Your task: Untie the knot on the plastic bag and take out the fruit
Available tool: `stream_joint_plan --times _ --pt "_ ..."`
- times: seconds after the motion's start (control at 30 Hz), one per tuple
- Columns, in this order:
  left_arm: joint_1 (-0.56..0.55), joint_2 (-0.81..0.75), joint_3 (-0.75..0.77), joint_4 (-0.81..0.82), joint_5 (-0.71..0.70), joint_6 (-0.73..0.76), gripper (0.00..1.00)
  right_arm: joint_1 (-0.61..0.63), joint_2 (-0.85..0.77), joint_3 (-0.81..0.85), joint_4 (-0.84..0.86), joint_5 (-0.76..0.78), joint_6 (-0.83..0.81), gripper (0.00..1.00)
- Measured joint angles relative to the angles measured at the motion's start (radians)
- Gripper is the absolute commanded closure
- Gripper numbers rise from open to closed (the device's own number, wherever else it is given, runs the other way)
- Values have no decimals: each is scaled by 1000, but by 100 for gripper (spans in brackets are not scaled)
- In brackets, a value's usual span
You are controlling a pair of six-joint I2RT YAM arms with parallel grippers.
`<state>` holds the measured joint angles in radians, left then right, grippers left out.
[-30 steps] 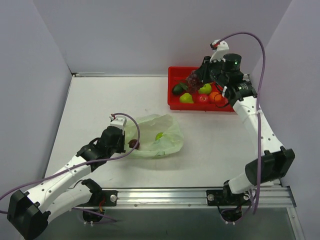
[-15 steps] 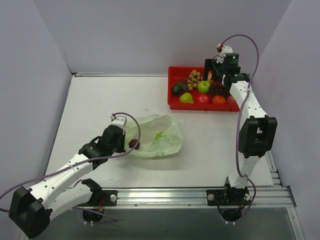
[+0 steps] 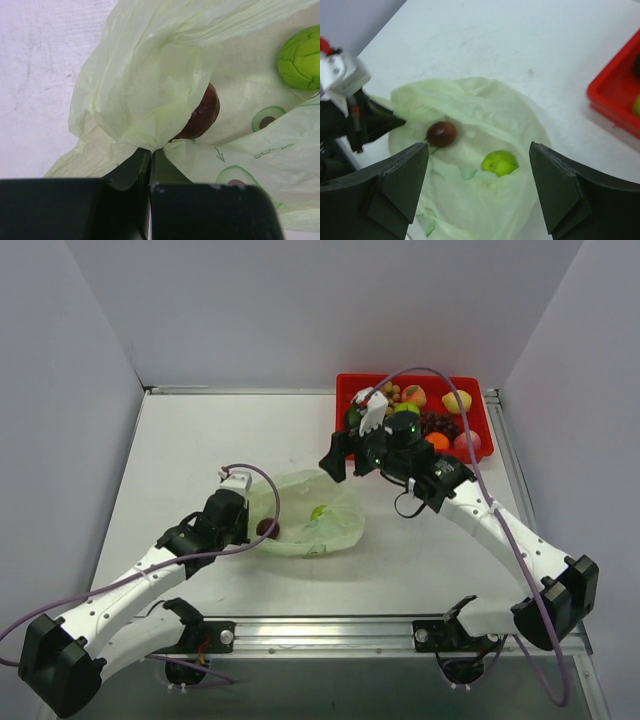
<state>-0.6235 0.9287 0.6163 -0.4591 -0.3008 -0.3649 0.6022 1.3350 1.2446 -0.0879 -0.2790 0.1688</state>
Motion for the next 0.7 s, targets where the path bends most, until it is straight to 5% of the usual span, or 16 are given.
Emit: stream_joint_plan --times 0.37,0.7 --pt "-86 150 470 16 -8 -2 100 93 -8 -408 179 -46 165 18" --pt "-110 99 144 -32 1 -132 100 150 27 -383 195 -7 150 18"
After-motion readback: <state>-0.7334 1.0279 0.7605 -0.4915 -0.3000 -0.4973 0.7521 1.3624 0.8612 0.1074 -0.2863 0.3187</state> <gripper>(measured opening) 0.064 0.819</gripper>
